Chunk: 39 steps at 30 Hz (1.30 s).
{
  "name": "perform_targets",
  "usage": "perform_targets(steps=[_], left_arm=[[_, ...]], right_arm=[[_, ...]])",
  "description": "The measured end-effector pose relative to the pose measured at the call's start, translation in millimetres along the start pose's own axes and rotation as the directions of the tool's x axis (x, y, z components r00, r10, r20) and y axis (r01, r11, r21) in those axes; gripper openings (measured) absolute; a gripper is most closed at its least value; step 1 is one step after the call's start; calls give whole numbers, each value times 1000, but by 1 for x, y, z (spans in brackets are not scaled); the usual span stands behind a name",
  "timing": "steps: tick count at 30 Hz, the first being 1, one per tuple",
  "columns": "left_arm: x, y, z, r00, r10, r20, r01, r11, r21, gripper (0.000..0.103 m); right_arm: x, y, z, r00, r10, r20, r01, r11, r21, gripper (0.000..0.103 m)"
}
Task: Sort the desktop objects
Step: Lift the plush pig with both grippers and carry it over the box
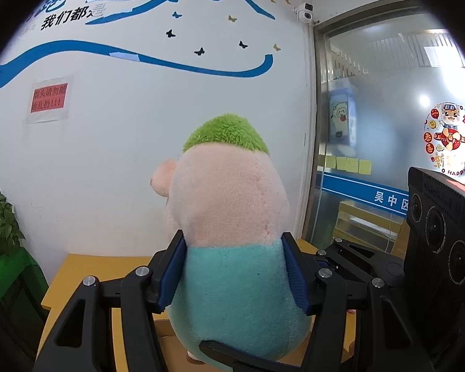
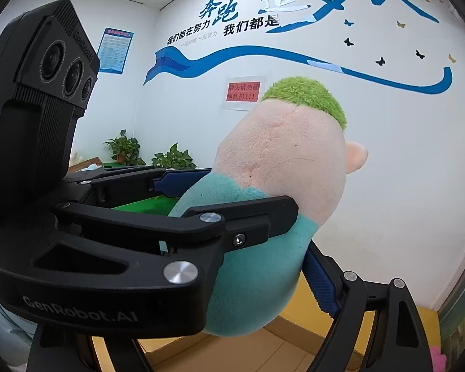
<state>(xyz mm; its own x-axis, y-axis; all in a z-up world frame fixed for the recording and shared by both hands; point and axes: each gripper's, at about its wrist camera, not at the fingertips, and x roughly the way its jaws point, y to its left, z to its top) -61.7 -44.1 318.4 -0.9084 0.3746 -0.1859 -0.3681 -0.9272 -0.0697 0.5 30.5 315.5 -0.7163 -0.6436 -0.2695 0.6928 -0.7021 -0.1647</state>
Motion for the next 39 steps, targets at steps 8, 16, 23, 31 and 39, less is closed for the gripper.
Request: perform_targets(steps=[8,16,23,31,39], left_arm=[[50,30,-26,995,-6,-97,2,999,-42,58],[119,72,-83,962,-7,-273,-26,993,-117,58],[176,100,-163,873,-30,-488,-76,978,-195,58],[203,117,-207,782,-37,-622,-143,961,-238,59],[209,136,-225,751,-58,-657,-179,941,-287,67]], right_arm=[[52,-24,-30,997,28,-79,-24,998,62,89],[133,-54,-88,976,105,-190,-73,983,168,89],[204,-71,-175,927,205,-313,-107,947,304,89],[255,-76,-238,868,290,-403,-113,906,409,89],[269,-76,-264,855,293,-428,-86,894,440,95]])
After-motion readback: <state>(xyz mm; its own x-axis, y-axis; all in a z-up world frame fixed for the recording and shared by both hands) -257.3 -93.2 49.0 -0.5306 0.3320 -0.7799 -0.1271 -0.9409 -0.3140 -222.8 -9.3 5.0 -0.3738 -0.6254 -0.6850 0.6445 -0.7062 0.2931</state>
